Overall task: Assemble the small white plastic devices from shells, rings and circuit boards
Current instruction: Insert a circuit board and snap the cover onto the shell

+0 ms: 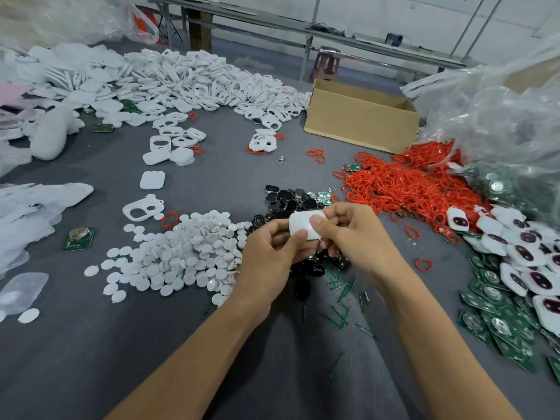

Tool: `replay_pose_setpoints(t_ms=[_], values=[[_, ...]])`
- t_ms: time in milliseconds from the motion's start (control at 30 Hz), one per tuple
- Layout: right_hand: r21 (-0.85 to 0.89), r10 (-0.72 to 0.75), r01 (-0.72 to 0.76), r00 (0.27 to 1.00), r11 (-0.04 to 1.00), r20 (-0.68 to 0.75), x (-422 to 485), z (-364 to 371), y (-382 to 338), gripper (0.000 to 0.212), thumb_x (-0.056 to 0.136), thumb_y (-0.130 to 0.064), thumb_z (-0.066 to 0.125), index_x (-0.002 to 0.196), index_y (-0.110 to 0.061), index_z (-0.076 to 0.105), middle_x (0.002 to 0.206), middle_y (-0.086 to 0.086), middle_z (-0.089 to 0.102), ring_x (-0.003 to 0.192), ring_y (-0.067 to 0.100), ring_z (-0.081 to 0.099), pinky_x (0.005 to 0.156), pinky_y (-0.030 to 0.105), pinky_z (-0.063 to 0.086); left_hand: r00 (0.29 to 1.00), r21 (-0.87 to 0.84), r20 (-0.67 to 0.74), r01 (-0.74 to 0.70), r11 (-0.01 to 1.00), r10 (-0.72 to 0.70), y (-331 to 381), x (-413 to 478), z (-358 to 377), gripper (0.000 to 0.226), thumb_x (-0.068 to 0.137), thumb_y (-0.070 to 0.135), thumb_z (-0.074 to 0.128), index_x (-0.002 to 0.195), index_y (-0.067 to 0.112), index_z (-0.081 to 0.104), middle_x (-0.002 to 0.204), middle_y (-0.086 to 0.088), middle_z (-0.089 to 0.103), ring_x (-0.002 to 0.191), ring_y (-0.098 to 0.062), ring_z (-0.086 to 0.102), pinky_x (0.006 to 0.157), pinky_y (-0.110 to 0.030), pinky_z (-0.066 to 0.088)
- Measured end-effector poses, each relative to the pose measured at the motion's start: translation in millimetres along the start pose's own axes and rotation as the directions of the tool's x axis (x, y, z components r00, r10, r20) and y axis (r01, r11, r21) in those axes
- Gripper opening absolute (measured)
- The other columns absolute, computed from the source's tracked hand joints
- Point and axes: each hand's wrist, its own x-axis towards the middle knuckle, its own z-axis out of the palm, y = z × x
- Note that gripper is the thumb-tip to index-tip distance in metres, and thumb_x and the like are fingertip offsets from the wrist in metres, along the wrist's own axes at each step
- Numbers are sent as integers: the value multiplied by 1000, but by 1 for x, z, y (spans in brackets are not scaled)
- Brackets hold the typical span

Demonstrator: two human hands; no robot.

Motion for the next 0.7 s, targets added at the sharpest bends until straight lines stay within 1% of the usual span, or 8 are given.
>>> replay_pose_setpoints(t_ms=[100, 167, 233, 367, 433, 500, 600, 700], values=[[32, -43, 42, 999, 999, 22, -1, -2, -2, 11, 89, -12, 66, 79, -12, 63, 52, 0, 60, 44, 19, 52, 46, 27, 44, 999, 25, -7, -44, 999, 44, 0, 2, -1, 13, 94, 3, 59, 102, 9, 67, 85, -8, 76, 80, -19, 75, 69, -19, 56], [21, -134, 134, 991, 991, -5, -3, 1, -4, 9, 86, -3, 67, 81, -9, 63, 57, 0, 60, 49, 24, 57, 47, 30, 49, 998, 5, -26, -53, 999, 54, -1, 2, -1, 14, 94, 2, 59, 104, 7, 67, 88, -9, 76, 83, -20, 74, 71, -20, 57], [-43, -239, 237, 969, 971, -56, -3, 5, -5, 15, 82, 5, 67, 81, -9, 64, 64, -4, 62, 53, 17, 61, 51, 29, 51, 999, -52, -46, -26, 998, 23, 0, 3, -1, 14, 94, 4, 59, 105, 6, 67, 88, -8, 77, 84, -19, 74, 71, -21, 57], [-121, -334, 326, 941, 938, -48, -4, 5, -3, 34, 76, 22, 49, 86, -5, 68, 93, 1, 67, 82, 9, 66, 70, 20, 53, 1000, -185, 23, 23, 982, -19, 3, 3, -2, 20, 94, 11, 58, 110, 4, 68, 99, -11, 75, 92, -19, 72, 78, -23, 57], [-101, -305, 301, 952, 948, -27, -5, 3, -1, 42, 73, 22, 44, 83, -9, 70, 97, 2, 68, 87, 14, 67, 78, 26, 56, 1000, -192, 2, 11, 981, -11, 4, 3, -3, 20, 95, 5, 56, 112, 5, 68, 100, -11, 75, 91, -17, 72, 78, -23, 57], [-73, -250, 248, 968, 966, -13, -4, 3, 0, 36, 74, 17, 50, 78, -13, 69, 89, 5, 71, 79, 24, 68, 74, 36, 56, 999, -158, -36, 3, 987, -9, 4, 4, -3, 24, 96, 1, 55, 116, 5, 66, 103, -13, 74, 89, -16, 72, 75, -23, 58], [-25, -195, 194, 980, 981, -41, -1, 3, 1, 20, 78, 6, 67, 91, -10, 65, 82, 7, 68, 68, 18, 63, 67, 29, 54, 996, -76, -83, -22, 997, 16, 3, 5, -3, 27, 95, -2, 56, 119, 6, 64, 106, -13, 73, 89, -16, 72, 71, -24, 59], [60, -62, 58, 997, 997, 51, 2, 2, 5, 33, 82, 5, 67, 113, -5, 60, 85, 8, 65, 69, 16, 59, 65, 24, 52, 995, 24, -84, -59, 998, 61, 1, 5, -3, 27, 94, -4, 56, 117, 9, 64, 107, -9, 73, 95, -17, 71, 72, -24, 58]])
